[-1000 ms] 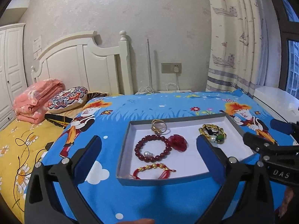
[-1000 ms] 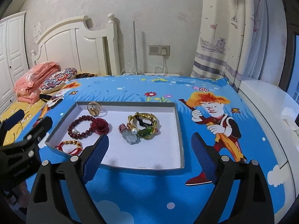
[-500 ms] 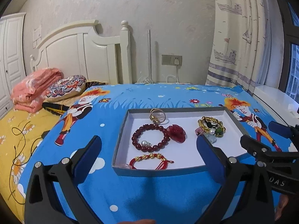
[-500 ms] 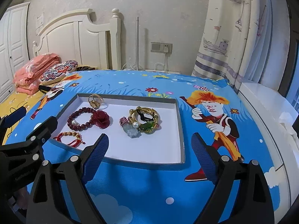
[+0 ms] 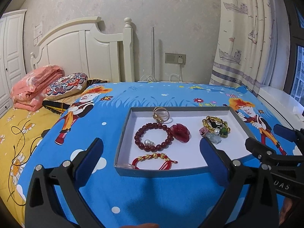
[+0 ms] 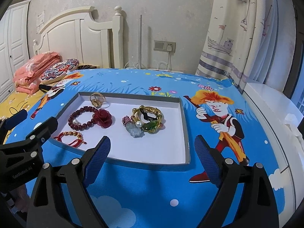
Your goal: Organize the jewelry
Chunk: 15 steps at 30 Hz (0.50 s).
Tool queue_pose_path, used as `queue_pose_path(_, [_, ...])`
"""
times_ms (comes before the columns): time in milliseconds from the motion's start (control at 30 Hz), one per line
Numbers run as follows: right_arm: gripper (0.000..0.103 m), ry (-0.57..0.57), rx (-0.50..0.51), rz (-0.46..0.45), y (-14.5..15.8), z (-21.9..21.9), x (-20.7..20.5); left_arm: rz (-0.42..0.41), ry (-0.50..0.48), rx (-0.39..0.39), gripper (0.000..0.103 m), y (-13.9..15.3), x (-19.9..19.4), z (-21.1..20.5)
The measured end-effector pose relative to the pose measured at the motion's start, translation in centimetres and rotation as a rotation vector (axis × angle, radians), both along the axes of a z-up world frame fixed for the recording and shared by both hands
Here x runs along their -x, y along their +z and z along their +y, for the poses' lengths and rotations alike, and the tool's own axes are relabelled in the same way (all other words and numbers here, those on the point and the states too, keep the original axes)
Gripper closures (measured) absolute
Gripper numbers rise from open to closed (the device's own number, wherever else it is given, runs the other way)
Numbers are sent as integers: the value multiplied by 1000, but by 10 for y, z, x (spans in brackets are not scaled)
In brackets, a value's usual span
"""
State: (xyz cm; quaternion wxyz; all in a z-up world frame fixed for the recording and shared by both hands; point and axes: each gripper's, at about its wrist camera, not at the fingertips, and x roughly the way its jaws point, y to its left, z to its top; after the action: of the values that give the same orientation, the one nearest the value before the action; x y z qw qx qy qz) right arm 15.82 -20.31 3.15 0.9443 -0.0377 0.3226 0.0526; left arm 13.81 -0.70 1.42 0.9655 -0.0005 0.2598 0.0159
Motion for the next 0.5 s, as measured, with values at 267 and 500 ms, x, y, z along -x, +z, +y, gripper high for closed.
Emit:
queue_pose_path(267, [19, 0, -2, 1, 1, 0, 1, 3, 2, 3, 5, 0, 0, 0])
queue_pose_path(500, [19, -1, -2, 1, 1, 0, 0, 5, 4, 0, 5, -1, 0, 0])
